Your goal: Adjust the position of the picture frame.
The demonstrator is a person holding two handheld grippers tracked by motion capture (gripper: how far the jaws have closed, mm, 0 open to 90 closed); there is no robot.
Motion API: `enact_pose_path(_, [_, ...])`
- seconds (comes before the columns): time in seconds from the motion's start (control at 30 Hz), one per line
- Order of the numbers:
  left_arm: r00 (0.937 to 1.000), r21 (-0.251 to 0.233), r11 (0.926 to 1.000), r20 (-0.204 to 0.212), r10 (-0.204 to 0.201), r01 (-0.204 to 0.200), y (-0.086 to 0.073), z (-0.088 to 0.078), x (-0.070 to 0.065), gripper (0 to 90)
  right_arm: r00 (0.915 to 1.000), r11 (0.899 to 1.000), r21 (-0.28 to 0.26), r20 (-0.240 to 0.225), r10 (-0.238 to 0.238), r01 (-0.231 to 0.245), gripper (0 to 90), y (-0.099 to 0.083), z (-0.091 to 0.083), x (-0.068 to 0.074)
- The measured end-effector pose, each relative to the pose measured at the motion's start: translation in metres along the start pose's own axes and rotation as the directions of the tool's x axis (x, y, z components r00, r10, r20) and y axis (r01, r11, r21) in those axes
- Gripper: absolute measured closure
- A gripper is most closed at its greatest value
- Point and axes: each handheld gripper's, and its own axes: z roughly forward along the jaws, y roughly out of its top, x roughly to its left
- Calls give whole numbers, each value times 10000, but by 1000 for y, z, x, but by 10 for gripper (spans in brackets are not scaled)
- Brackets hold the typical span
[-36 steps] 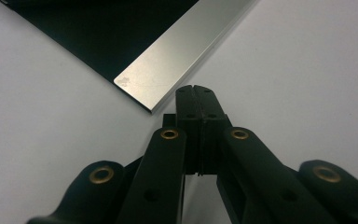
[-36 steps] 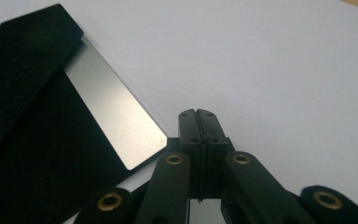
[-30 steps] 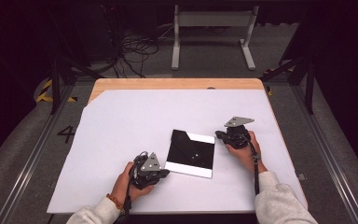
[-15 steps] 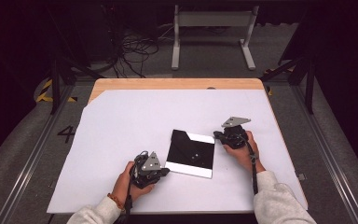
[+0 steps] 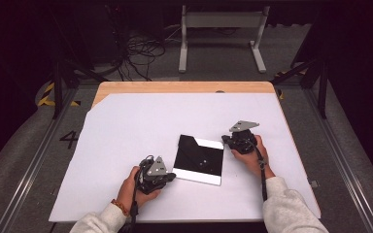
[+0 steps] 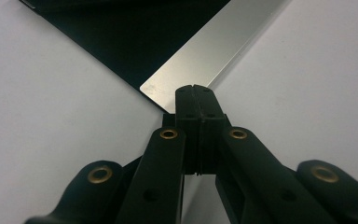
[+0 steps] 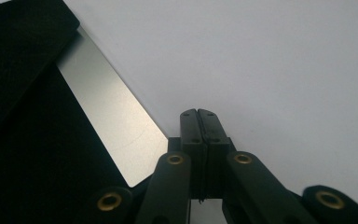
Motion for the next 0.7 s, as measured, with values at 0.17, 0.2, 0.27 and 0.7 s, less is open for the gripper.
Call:
enact_pose_path(0.17, [10000,-12,10000,-35,58,-58,0,0,1,900,9995,9994,157,58,-305,304,900,1,0,1])
enact_pose_path(0.2, [10000,10,10000,-56,49,-49,0,0,1,900,9995,9994,158,39,-307,307,900,1,0,1])
enact_pose_path(0.27, [9999,31,10000,-98,68,-67,0,0,1,900,9996,9996,128,-83,-268,269,900,0,-1,0])
enact_pose_path(0.7, [9999,-27,10000,-149,-30,30,-1,-1,3,900,9994,10000,-81,-333,37,-40,900,1,-2,-3])
